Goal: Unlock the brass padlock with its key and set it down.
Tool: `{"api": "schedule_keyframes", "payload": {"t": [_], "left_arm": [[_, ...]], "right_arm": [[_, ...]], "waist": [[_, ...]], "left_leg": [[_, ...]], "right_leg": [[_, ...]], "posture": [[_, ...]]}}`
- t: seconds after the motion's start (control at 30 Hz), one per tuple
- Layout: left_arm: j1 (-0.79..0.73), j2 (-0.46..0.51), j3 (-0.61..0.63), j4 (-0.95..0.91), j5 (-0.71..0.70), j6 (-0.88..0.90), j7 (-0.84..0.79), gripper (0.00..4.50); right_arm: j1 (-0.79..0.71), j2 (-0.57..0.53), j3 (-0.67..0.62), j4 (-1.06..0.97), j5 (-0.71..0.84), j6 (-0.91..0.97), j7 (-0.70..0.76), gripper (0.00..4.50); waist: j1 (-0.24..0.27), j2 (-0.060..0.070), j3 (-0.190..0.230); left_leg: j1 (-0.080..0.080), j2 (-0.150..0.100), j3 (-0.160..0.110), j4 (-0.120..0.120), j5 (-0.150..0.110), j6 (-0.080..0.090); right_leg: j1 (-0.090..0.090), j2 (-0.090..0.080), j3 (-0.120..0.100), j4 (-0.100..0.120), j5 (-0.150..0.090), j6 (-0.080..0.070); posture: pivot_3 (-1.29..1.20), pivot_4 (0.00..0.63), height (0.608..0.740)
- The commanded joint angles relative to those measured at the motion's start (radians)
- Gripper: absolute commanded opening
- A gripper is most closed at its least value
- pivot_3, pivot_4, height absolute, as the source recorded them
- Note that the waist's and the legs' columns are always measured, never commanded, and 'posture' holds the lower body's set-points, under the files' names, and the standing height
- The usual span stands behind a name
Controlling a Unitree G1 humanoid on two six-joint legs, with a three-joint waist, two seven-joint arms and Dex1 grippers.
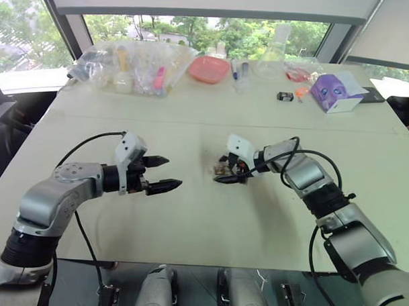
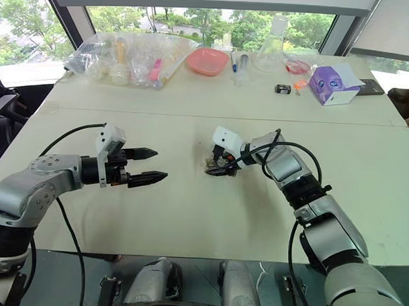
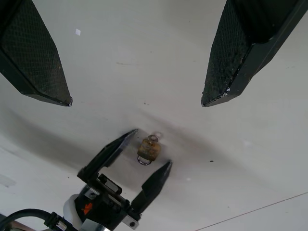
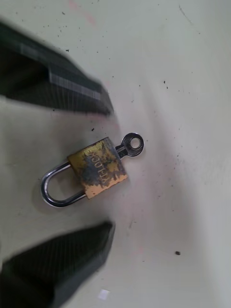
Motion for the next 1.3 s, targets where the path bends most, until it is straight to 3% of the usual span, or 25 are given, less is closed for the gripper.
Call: {"api": "schedule_keyframes", "payload": {"t": [0.03, 0.07, 0.1, 0.43, 0.77, 1.0, 1.3], "left_arm": [[0.001, 0.0, 0.034, -0.029, -0.015, -0.003, 0.01, 4.5], [-0.001, -0.002, 0.035, -0.025, -0.016, -0.003, 0.012, 4.5], [-0.006, -0.009, 0.037, -0.016, -0.021, -0.004, 0.015, 4.5], [-0.189, -0.184, 0.053, 0.273, -0.066, -0.029, -0.021, 4.5], [-0.391, -0.264, 0.062, 0.532, -0.065, -0.068, -0.13, 4.5], [-0.416, -0.272, 0.049, 0.545, -0.05, -0.077, -0.176, 1.02], [-0.428, -0.284, 0.034, 0.553, -0.012, -0.115, -0.186, 1.02]], "right_arm": [[0.02, -0.005, 0.02, 0.024, -0.066, -0.001, 0.003, 1.6], [0.027, -0.01, 0.015, 0.009, -0.071, 0.0, 0.004, 1.08], [0.034, -0.015, 0.009, -0.008, -0.078, -0.004, -0.003, 0.89], [0.091, -0.012, -0.129, -0.357, -0.155, -0.204, -0.215, 0.89], [0.086, 0.022, -0.164, -0.55, -0.186, -0.16, -0.285, 0.89], [0.091, 0.032, -0.162, -0.581, -0.194, -0.135, -0.289, 0.89], [0.093, 0.031, -0.155, -0.592, -0.193, -0.128, -0.28, 0.89]], "waist": [[0.001, 0.0, 0.0], [0.003, 0.0, 0.0], [0.004, 0.0, 0.0], [0.004, 0.0, 0.0], [0.003, 0.0, 0.0], [0.003, 0.0, 0.0], [0.003, 0.0, 0.0]], "left_leg": [[0.0, 0.0, 0.0, 0.0, 0.0, 0.0], [0.0, 0.0, 0.0, 0.0, 0.0, 0.0], [0.0, 0.0, 0.0, 0.0, 0.0, 0.0], [-0.002, -0.001, 0.0, 0.001, 0.001, -0.001], [-0.002, -0.001, 0.003, 0.0, 0.001, -0.002], [-0.002, -0.001, 0.003, 0.0, 0.001, -0.002], [-0.002, -0.001, 0.002, 0.0, 0.001, -0.002]], "right_leg": [[0.0, 0.0, 0.0, 0.0, 0.0, 0.0], [0.0, 0.0, 0.0, 0.0, 0.0, 0.0], [0.001, -0.001, 0.0, 0.0, 0.0, 0.0], [-0.001, -0.001, 0.0, 0.0, 0.0, 0.0], [-0.001, 0.0, -0.001, 0.0, 0.0, 0.0], [-0.001, 0.0, -0.001, 0.0, 0.0, 0.0], [-0.001, 0.0, -0.001, 0.0, 0.0, 0.0]], "posture": [[0.0, 0.15, 0.733], [0.0, 0.15, 0.733], [0.0, 0.15, 0.733], [0.0, 0.15, 0.733], [0.0, 0.15, 0.733], [0.0, 0.15, 0.733], [0.0, 0.15, 0.733]]}}
